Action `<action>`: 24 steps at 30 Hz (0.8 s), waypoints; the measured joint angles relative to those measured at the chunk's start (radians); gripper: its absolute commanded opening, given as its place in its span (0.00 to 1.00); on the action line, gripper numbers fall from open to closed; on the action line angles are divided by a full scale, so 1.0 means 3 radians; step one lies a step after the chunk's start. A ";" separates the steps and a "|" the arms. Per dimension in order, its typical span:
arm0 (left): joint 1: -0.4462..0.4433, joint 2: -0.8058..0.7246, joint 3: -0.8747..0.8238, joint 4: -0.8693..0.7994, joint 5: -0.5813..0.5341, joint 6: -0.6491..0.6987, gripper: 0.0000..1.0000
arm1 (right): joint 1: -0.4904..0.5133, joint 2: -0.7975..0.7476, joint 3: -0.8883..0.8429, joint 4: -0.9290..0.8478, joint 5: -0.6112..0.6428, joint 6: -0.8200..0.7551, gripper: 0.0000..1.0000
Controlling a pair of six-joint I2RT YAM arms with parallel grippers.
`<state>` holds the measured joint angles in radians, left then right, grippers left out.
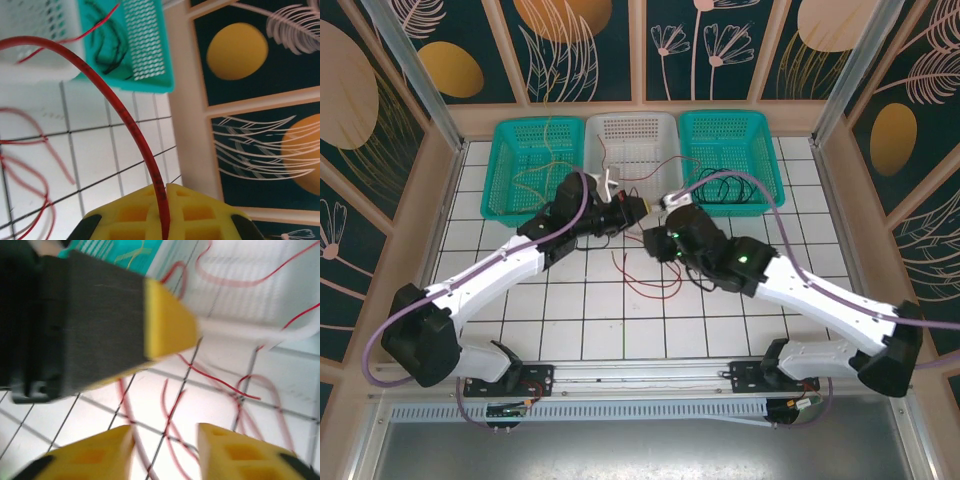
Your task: Untangle the cables
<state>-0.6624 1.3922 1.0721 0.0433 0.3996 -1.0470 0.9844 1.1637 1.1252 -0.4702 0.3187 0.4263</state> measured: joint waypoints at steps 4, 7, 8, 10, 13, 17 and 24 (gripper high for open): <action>0.0000 -0.0004 0.0421 -0.0203 -0.0023 0.0179 0.00 | -0.0439 -0.0413 0.0175 -0.0209 0.0354 0.0070 0.51; 0.0000 0.0031 0.0792 -0.0477 -0.0053 0.0385 0.00 | -0.0649 -0.0682 0.0181 -0.0285 0.0520 0.0108 0.52; 0.0000 0.0089 0.0999 -0.0610 -0.0080 0.0484 0.00 | -0.0662 -0.0734 0.0175 -0.0304 0.0540 0.0120 0.52; 0.0006 0.0254 0.1433 -0.0820 -0.0177 0.0676 0.00 | -0.0664 -0.0778 0.0148 -0.0318 0.0543 0.0156 0.51; 0.0056 0.0605 0.2135 -0.1086 -0.0337 0.0941 0.00 | -0.0664 -0.0741 0.0053 -0.0328 0.0529 0.0235 0.49; 0.0205 0.1216 0.3090 -0.1498 -0.0572 0.1227 0.00 | -0.0657 -0.0598 -0.0126 -0.0356 0.0469 0.0341 0.49; 0.0429 0.2238 0.4269 -0.2084 -0.0890 0.1534 0.01 | -0.0566 -0.0575 -0.0284 -0.0366 0.0398 0.0498 0.49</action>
<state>-0.5339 2.0636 2.3528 -0.5819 0.1326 -0.5869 0.8146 0.9913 1.0401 -0.5800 0.4381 0.5758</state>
